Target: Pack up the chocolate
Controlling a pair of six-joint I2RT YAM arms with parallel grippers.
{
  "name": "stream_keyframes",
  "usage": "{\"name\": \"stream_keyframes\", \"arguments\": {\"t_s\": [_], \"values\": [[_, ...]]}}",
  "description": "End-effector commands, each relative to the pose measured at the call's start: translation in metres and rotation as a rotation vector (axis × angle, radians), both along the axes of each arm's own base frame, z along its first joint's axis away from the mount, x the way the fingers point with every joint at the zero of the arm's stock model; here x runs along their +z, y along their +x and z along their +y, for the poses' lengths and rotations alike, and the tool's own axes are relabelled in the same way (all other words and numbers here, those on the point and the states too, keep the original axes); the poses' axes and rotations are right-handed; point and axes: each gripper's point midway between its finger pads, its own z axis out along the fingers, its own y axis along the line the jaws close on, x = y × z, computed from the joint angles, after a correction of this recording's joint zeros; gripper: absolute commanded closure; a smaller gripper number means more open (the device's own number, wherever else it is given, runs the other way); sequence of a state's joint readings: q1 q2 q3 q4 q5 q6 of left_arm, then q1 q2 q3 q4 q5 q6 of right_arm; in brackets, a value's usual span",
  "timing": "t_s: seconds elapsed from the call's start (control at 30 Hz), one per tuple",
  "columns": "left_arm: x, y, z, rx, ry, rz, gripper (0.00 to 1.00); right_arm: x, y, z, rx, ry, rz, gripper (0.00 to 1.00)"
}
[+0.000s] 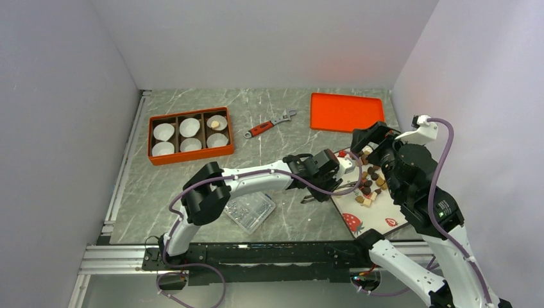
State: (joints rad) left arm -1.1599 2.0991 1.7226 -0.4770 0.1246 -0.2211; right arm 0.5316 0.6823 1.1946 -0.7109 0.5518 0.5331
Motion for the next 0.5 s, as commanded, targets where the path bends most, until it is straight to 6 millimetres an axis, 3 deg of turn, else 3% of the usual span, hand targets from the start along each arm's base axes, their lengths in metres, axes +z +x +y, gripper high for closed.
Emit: {"name": "stream_keyframes", "arguments": {"t_s": [0.0,0.23,0.47], "values": [[0.045,0.006,0.002,0.004,-0.090,-0.049,0.73,0.014,-0.005,-0.006,-0.015,0.018,-0.042,0.00],[0.073,0.015,0.018,0.046,-0.153,-0.044,0.73,0.009,-0.007,-0.007,-0.016,0.027,-0.040,0.00],[0.085,0.026,0.042,0.111,-0.165,-0.047,0.73,0.007,-0.008,-0.006,-0.012,0.036,-0.042,0.00]]}}
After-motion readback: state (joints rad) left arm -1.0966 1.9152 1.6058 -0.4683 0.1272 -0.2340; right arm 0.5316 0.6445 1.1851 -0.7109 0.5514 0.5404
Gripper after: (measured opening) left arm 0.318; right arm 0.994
